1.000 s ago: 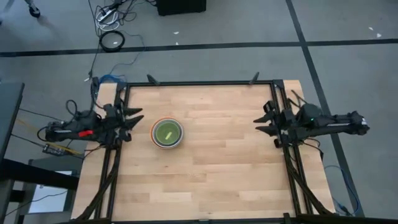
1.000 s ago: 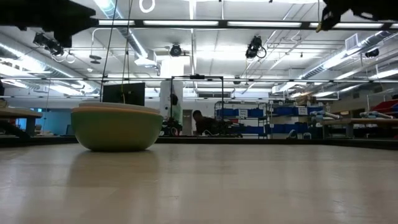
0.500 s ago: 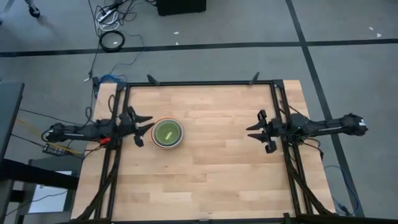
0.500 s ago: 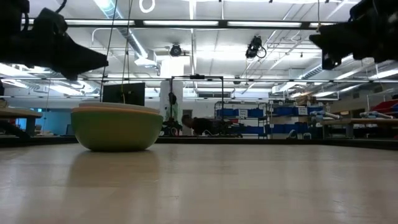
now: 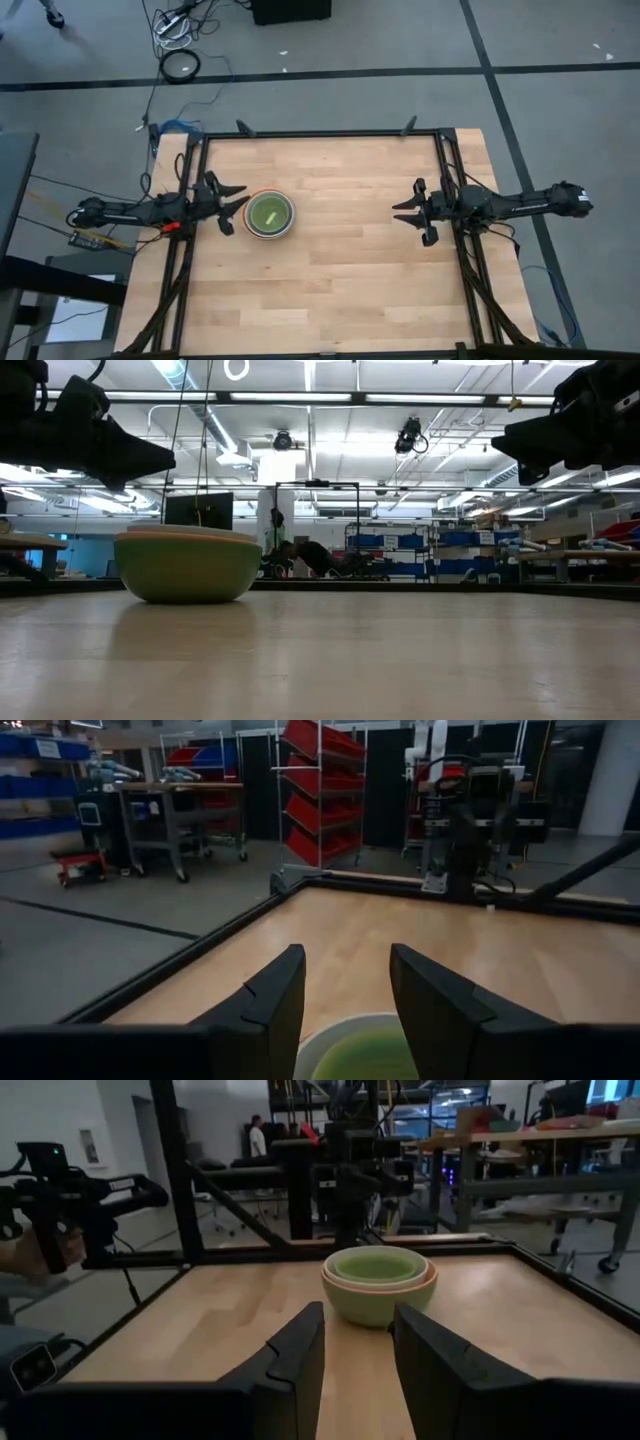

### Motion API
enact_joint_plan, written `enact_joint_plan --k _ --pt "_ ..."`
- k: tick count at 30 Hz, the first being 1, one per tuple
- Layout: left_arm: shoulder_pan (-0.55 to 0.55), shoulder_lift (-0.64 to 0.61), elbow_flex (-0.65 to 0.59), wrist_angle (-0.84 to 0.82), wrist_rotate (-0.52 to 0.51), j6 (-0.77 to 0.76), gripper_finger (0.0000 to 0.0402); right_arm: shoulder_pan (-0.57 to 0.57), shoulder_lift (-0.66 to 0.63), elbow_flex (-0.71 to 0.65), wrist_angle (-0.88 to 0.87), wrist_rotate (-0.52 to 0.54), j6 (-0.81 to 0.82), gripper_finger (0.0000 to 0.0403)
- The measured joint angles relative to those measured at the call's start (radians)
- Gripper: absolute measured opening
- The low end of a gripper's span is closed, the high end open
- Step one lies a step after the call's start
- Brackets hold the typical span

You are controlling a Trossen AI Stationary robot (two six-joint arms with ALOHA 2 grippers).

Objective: Nest bowls inside each other
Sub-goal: Return to Home Position

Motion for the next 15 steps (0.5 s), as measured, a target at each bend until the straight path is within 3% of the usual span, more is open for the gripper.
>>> enact_joint_plan --k 15 --pt "0.000 -0.001 0.000 0.011 0.000 0.002 0.0157 0.000 0.000 0.000 0.015 -0.006 0.001 0.0111"
